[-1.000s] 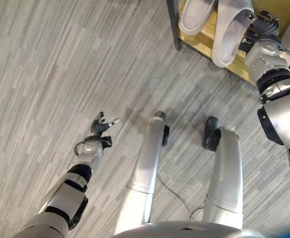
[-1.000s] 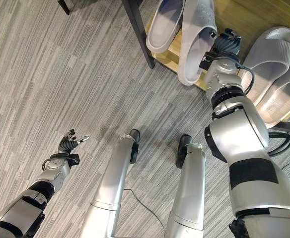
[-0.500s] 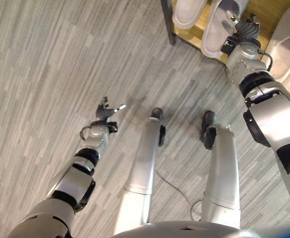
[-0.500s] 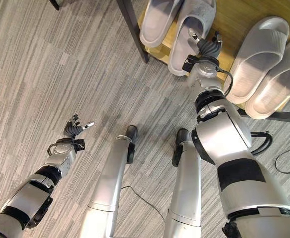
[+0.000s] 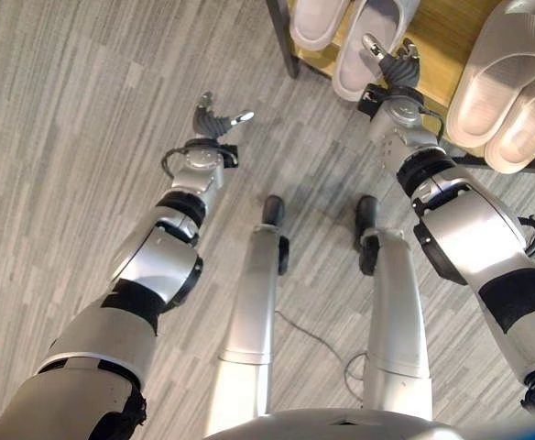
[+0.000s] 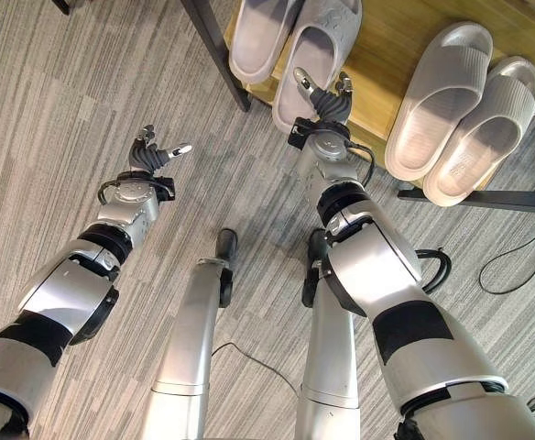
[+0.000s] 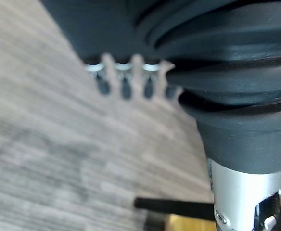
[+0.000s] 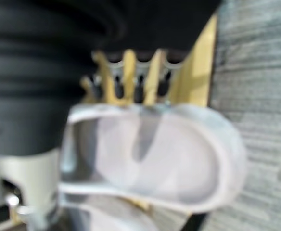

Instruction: Arrange the slippers neatly on the shoe rack.

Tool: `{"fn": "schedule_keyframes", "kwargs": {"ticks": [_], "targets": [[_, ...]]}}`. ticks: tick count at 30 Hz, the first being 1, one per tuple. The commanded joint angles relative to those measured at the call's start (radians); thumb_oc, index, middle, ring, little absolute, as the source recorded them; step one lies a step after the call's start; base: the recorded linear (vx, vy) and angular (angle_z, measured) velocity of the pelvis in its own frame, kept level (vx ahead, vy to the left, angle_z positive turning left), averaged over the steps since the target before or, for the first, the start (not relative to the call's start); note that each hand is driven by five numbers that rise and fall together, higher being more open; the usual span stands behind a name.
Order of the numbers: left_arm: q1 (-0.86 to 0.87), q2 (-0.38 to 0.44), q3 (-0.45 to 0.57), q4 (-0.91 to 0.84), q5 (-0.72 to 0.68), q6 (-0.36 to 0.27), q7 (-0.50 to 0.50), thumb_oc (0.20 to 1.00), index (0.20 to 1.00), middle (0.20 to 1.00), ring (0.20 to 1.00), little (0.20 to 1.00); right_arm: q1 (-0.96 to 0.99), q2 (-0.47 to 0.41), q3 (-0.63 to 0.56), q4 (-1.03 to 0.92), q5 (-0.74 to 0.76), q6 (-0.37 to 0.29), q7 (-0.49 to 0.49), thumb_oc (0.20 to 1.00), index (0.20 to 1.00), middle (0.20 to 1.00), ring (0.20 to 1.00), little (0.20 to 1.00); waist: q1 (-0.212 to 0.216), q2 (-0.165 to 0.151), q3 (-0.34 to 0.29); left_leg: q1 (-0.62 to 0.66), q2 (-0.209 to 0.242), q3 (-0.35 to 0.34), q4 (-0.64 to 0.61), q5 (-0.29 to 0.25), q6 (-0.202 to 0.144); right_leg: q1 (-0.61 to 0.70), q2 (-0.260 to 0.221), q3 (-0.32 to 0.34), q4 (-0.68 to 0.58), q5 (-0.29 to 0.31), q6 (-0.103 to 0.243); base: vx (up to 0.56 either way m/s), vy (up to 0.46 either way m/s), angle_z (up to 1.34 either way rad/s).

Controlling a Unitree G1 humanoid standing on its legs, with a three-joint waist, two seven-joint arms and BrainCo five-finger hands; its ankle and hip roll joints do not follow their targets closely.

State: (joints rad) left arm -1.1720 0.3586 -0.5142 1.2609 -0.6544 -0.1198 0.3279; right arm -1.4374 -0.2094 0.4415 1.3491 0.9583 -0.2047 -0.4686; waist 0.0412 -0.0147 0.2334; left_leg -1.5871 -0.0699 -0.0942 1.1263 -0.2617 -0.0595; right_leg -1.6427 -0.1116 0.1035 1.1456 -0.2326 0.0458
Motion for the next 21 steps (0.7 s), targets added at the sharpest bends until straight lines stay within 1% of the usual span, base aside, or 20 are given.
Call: {"fn": "schedule_keyframes", "kwargs": {"ticks": [1, 4, 6, 7, 8, 9, 11, 12, 14, 17, 18, 20, 21], "targets": [[0.022, -0.001, 0.034, 0.097, 0.026, -0.011, 0.034, 1.0, 1.0, 1.0, 1.0, 1.0, -0.009, 0.096, -0.014, 0.046, -0.021, 0.007, -0.011, 1.0, 1.0, 1.0, 1.0, 1.0, 0.005, 0.006, -0.047, 0.017, 0.001, -0.038, -0.054, -0.027, 0.019, 0.1, -0.004, 0.048, -0.033, -0.047, 0.006, 0.0, 0.0, 0.0], [0.026, -0.007, 0.042, 0.092, 0.028, -0.014, 0.048, 1.0, 1.0, 1.0, 1.0, 1.0, 0.006, 0.097, -0.018, 0.032, -0.058, 0.005, -0.036, 1.0, 1.0, 1.0, 1.0, 1.0, 0.002, 0.008, -0.051, 0.017, 0.0, -0.038, -0.066, -0.021, 0.02, 0.1, -0.003, 0.048, -0.043, -0.043, 0.007, -0.03, 0.038, 0.0], [0.057, -0.006, 0.064, 0.076, 0.036, -0.021, 0.062, 1.0, 1.0, 1.0, 1.0, 1.0, 0.057, 0.096, -0.028, -0.03, -0.111, -0.009, -0.069, 1.0, 1.0, 1.0, 1.0, 1.0, -0.005, 0.007, -0.054, 0.018, -0.001, -0.038, -0.08, -0.016, 0.021, 0.102, 0.002, 0.048, -0.061, -0.034, 0.01, -0.04, 0.032, -0.02], [0.082, -0.004, 0.077, 0.064, 0.039, -0.024, 0.07, 1.0, 1.0, 1.0, 1.0, 1.0, 0.084, 0.096, -0.032, -0.064, -0.147, -0.013, -0.087, 1.0, 1.0, 1.0, 1.0, 1.0, -0.007, 0.006, -0.055, 0.018, -0.001, -0.039, -0.086, -0.013, 0.022, 0.103, 0.004, 0.047, -0.066, -0.031, 0.011, -0.04, 0.028, -0.03], [0.138, -0.002, 0.107, 0.033, 0.053, -0.032, 0.079, 1.0, 1.0, 1.0, 1.0, 1.0, 0.143, 0.086, -0.044, -0.141, -0.231, -0.017, -0.115, 1.0, 1.0, 1.0, 1.0, 1.0, -0.011, 0.006, -0.053, 0.018, 0.0, -0.038, -0.096, -0.011, 0.024, 0.102, 0.005, 0.046, -0.076, -0.028, 0.011, -0.04, 0.03, -0.04], [0.169, -0.006, 0.119, 0.015, 0.062, -0.037, 0.087, 1.0, 1.0, 1.0, 1.0, 1.0, 0.179, 0.078, -0.051, -0.185, -0.273, -0.02, -0.132, 1.0, 1.0, 1.0, 1.0, 1.0, -0.013, 0.007, -0.054, 0.018, -0.001, -0.037, -0.099, -0.01, 0.025, 0.103, 0.008, 0.046, -0.079, -0.027, 0.01, -0.04, 0.032, -0.05], [0.233, -0.016, 0.152, -0.022, 0.087, -0.048, 0.1, 1.0, 1.0, 1.0, 1.0, 1.0, 0.255, 0.04, -0.066, -0.293, -0.379, -0.018, -0.148, 1.0, 1.0, 1.0, 1.0, 1.0, -0.02, 0.007, -0.044, 0.018, -0.002, -0.037, -0.101, -0.011, 0.029, 0.102, 0.013, 0.048, -0.086, -0.024, 0.01, -0.04, 0.024, -0.05], [0.237, -0.017, 0.153, -0.024, 0.088, -0.048, 0.101, 1.0, 1.0, 1.0, 1.0, 1.0, 0.261, 0.04, -0.066, -0.299, -0.382, -0.016, -0.151, 1.0, 1.0, 1.0, 1.0, 1.0, -0.019, 0.007, -0.047, 0.018, -0.002, -0.037, -0.101, -0.011, 0.029, 0.102, 0.013, 0.048, -0.086, -0.024, 0.01, -0.03, 0.009, -0.03], [0.309, -0.022, 0.183, -0.064, 0.112, -0.056, 0.108, 1.0, 1.0, 1.0, 1.0, 1.0, 0.352, 0.001, -0.091, -0.415, -0.49, -0.011, -0.162, 1.0, 1.0, 1.0, 1.0, 1.0, -0.025, 0.006, -0.035, 0.018, -0.002, -0.039, -0.104, -0.009, 0.033, 0.102, 0.019, 0.049, -0.089, -0.018, 0.011, -0.03, 0.008, -0.03], [0.374, -0.033, 0.206, -0.099, 0.128, -0.061, 0.118, 1.0, 1.0, 1.0, 1.0, 1.0, 0.454, -0.014, -0.124, -0.508, -0.574, 0.001, -0.181, 1.0, 1.0, 1.0, 1.0, 1.0, -0.031, 0.008, -0.024, 0.018, 0.001, -0.039, -0.11, -0.008, 0.034, 0.102, 0.021, 0.049, -0.096, -0.012, 0.013, -0.03, 0.006, -0.05], [0.408, -0.046, 0.215, -0.11, 0.14, -0.061, 0.125, 1.0, 1.0, 1.0, 1.0, 1.0, 0.519, -0.005, -0.136, -0.536, -0.615, 0.009, -0.172, 1.0, 1.0, 1.0, 1.0, 1.0, -0.036, 0.006, -0.021, 0.018, 0.004, -0.042, -0.119, -0.004, 0.035, 0.102, 0.022, 0.049, -0.107, -0.006, 0.015, -0.03, -0.003, -0.09], [0.414, -0.044, 0.216, -0.115, 0.141, -0.063, 0.125, 1.0, 1.0, 1.0, 1.0, 1.0, 0.529, -0.005, -0.132, -0.533, -0.606, 0.009, -0.157, 1.0, 1.0, 1.0, 1.0, 1.0, -0.037, 0.006, -0.021, 0.018, 0.006, -0.041, -0.121, -0.002, 0.035, 0.103, 0.021, 0.048, -0.109, -0.004, 0.016, -0.03, -0.009, -0.09], [0.419, -0.044, 0.215, -0.115, 0.148, -0.06, 0.115, 1.0, 1.0, 1.0, 1.0, 1.0, 0.534, -0.005, -0.105, -0.53, -0.595, 0.019, -0.111, 1.0, 1.0, 1.0, 1.0, 1.0, -0.036, 0.002, -0.023, 0.018, 0.008, -0.042, -0.126, 0.0, 0.034, 0.103, 0.025, 0.049, -0.115, -0.002, 0.016, -0.02, -0.015, -0.09]]}}
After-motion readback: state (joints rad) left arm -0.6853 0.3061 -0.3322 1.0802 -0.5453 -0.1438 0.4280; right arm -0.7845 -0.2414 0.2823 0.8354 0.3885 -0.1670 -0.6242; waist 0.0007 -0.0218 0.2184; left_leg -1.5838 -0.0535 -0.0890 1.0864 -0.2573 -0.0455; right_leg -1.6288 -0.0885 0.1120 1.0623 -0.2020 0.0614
